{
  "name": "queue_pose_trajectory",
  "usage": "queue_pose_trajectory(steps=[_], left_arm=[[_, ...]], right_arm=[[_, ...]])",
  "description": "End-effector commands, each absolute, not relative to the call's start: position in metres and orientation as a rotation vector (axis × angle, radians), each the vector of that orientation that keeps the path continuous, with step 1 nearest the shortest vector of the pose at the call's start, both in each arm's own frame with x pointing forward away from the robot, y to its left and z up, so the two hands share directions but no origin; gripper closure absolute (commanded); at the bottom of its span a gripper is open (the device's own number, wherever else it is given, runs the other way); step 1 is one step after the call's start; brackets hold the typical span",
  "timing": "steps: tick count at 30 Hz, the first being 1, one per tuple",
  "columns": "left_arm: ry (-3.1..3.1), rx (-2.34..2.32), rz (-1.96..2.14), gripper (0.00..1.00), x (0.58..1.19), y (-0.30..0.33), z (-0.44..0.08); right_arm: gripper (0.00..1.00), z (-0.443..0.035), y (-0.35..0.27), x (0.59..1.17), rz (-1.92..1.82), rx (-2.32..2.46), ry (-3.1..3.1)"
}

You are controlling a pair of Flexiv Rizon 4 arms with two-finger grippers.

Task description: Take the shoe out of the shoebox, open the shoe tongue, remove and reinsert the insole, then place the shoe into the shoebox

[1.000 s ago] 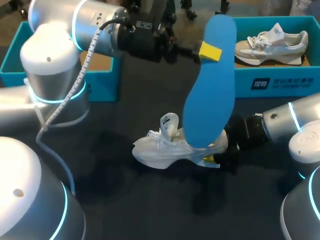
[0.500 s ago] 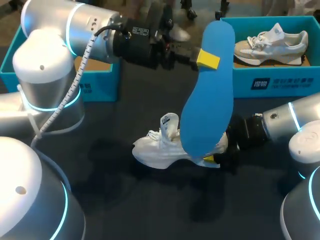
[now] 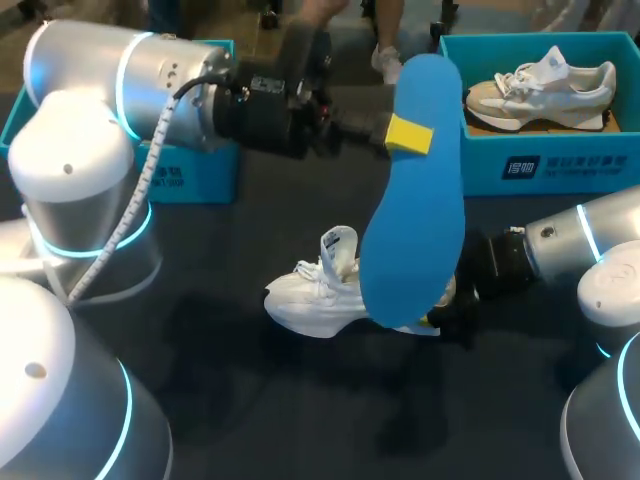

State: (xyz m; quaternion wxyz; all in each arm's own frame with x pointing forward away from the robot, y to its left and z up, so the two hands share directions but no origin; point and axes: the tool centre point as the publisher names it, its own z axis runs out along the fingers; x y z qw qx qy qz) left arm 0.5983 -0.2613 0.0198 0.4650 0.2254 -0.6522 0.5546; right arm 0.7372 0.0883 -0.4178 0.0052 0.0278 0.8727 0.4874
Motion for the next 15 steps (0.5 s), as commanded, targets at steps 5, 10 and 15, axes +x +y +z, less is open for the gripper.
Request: queue_pose_trajectory(steps=[5,10,15], left_arm=[[-1.594,0.581,1.399,1.00,0.584,-0.246,0.021],[-1.615,0.575,1.441,1.00,0.580,-0.243,0.022],[-1.602,0.562,1.471,1.00,0.576,-0.242,0.024]], right_arm=[[1.00,-0.423,0.093,0.736,1.523,0.088,2.732],[1.00,-0.423,0.093,0.736,1.523,0.088,2.732],[1.00,-0.423,0.093,0.736,1.523,0.088,2.732]])
